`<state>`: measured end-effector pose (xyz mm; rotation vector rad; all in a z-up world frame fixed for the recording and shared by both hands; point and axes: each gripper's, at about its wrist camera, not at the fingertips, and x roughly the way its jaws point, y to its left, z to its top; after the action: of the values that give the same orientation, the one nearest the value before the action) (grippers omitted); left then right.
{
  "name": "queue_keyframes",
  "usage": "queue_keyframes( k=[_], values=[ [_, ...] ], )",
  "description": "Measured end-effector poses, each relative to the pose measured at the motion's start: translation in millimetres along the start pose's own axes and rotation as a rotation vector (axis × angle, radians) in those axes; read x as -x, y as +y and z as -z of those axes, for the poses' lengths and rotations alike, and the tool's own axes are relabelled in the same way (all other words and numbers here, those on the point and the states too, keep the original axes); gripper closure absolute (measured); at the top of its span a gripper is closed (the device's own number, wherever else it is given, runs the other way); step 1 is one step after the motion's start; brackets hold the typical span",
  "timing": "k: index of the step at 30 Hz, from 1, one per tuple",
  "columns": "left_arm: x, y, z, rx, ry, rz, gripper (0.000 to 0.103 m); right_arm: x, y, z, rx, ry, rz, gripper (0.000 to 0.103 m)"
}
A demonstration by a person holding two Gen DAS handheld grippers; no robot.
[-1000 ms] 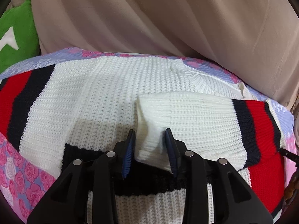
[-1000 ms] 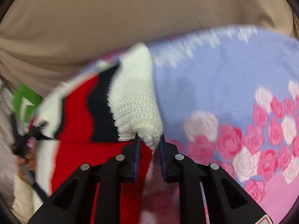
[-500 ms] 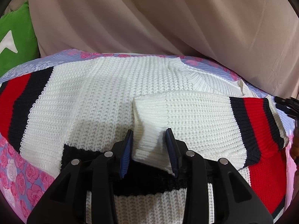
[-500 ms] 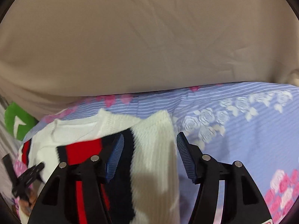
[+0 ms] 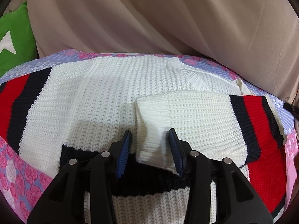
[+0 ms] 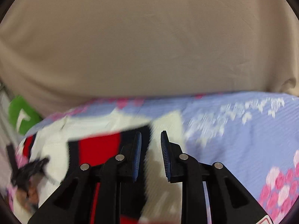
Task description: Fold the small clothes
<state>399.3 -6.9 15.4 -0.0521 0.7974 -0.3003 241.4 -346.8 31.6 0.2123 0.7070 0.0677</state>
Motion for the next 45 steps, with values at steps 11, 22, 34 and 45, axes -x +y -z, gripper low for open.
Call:
queue_keyframes(
  k=[11,22,34,45],
  values=[
    [28.7,38.8,5.7,0.163,-0.062,-0.014,0.056,-12.7,28.1,41.4,-0.028,0.066,0.105,0.083],
    [129.3,296.2,23.5,0.701,-0.152,-0.214,0.014,-4.5,57.6,72.9,0.08,0.042,0.091,0.071],
    [114.0,423.7,21.0,0.917,-0.167,-0.301,0.069,-3.6,54.9,74.9,0.056,0.021,0.062,0.047],
    [169.4,244.8,-65.1,0.464,-0.301,-0.194,0.099,-4.6,58.5,74.5,0.055,0.026,0.053,0.045]
  ],
)
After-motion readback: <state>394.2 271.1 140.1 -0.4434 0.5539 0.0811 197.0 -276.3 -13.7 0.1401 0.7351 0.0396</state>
